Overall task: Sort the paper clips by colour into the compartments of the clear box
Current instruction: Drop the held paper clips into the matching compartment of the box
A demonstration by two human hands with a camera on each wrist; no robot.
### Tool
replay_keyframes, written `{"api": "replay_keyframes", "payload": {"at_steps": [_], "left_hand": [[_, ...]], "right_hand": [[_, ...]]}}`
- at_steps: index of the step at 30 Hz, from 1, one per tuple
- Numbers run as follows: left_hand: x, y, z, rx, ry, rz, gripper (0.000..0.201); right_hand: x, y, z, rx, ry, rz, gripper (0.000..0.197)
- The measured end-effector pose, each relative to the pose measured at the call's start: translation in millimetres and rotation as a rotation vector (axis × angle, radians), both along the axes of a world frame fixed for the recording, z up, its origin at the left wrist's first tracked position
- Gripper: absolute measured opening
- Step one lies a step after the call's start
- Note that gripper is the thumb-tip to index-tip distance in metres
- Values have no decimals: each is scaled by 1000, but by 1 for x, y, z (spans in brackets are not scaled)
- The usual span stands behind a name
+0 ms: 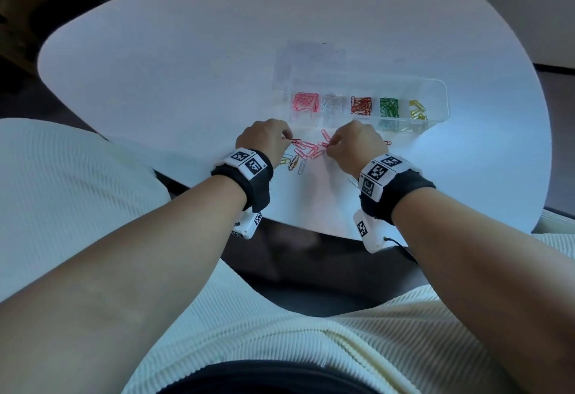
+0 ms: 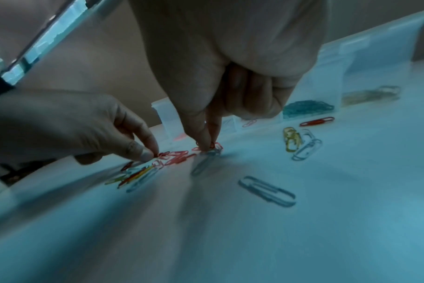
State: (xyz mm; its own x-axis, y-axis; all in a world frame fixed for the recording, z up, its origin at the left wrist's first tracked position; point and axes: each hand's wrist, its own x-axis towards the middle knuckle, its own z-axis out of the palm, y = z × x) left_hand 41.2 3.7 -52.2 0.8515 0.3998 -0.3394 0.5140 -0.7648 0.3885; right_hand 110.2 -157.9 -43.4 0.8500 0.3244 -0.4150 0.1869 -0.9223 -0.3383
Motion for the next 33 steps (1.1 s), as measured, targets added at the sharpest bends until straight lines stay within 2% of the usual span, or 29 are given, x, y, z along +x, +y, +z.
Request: {"api": "replay_keyframes", "payload": {"at_steps": [4, 10, 14, 16, 20, 23, 26, 29, 33], "left_hand": [[-1, -3, 1, 27, 78, -30, 15], [-8, -11, 8, -3, 174, -73, 18], [-16, -14, 9, 23, 167, -92, 22], [-21, -16, 10, 36, 145, -96, 27], [-25, -18, 25, -28, 32, -46, 24], [-20, -23, 40, -229, -151, -3, 30], [-11, -32, 56, -556, -309, 79, 42], [1, -39, 70, -825, -319, 141, 50], [21, -45, 90, -990, -318, 166, 53]], "right_hand": [[-7, -15, 9, 170, 37, -95, 14], [-21, -26, 35, 250, 41, -47, 12], [-32, -31, 58, 325, 44, -32, 10], [-36, -34, 62, 390, 88, -101, 11], [-45, -41, 60, 488, 264, -276, 10], [-41, -45, 55, 497, 364, -356, 11], [-26, -46, 60, 667, 483, -481, 18], [-7, -47, 71, 905, 611, -582, 25], [16, -49, 85, 975, 707, -540, 26]]}}
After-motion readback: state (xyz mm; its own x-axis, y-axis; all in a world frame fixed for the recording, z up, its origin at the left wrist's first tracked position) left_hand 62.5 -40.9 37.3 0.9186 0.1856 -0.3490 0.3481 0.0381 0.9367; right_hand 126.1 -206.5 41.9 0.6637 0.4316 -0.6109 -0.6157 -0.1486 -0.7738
